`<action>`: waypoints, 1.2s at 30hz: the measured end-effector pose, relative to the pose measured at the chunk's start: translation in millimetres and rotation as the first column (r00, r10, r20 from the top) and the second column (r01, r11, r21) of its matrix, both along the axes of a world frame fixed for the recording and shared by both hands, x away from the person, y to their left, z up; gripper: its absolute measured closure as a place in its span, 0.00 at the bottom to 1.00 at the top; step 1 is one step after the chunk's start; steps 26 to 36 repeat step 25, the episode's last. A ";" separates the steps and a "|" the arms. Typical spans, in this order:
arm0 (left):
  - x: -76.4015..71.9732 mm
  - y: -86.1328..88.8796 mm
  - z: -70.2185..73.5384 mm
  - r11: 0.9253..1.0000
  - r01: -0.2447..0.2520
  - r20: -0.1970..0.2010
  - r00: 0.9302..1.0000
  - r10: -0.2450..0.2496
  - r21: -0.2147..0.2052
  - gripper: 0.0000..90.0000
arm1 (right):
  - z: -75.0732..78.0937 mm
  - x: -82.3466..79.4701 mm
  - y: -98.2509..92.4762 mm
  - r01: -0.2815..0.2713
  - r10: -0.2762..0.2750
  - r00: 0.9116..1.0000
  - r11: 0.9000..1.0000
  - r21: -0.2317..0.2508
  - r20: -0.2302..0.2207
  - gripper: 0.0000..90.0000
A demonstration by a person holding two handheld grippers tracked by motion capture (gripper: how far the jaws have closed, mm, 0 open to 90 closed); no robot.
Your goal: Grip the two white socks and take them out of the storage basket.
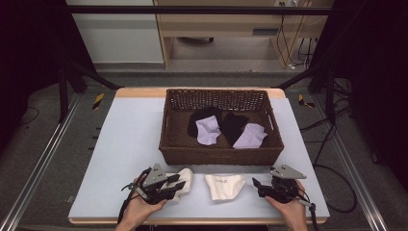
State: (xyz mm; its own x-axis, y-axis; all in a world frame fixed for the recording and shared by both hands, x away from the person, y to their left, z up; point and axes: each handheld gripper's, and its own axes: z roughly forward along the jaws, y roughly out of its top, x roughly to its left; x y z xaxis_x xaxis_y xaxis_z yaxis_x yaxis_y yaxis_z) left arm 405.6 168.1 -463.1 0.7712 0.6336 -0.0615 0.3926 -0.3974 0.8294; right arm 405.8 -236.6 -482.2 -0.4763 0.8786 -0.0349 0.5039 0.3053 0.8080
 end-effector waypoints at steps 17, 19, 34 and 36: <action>9.8 88.8 11.7 0.956 -0.269 -0.018 0.963 0.269 -0.113 0.40 | 1.4 -0.2 -14.3 0.055 -0.055 0.998 0.998 0.014 0.005 0.22; 11.9 92.7 9.2 0.953 -0.283 -0.021 0.959 0.282 -0.106 0.40 | 1.5 -0.2 -15.5 0.059 -0.059 0.998 0.998 0.015 0.003 0.22; 22.0 108.6 -4.1 0.933 -0.356 -0.011 0.935 0.356 -0.058 0.41 | 1.4 -0.1 -19.2 0.078 -0.078 0.997 0.997 0.013 0.000 0.21; 22.0 108.6 -4.1 0.933 -0.356 -0.011 0.935 0.356 -0.058 0.41 | 1.4 -0.1 -19.2 0.078 -0.078 0.997 0.997 0.013 0.000 0.21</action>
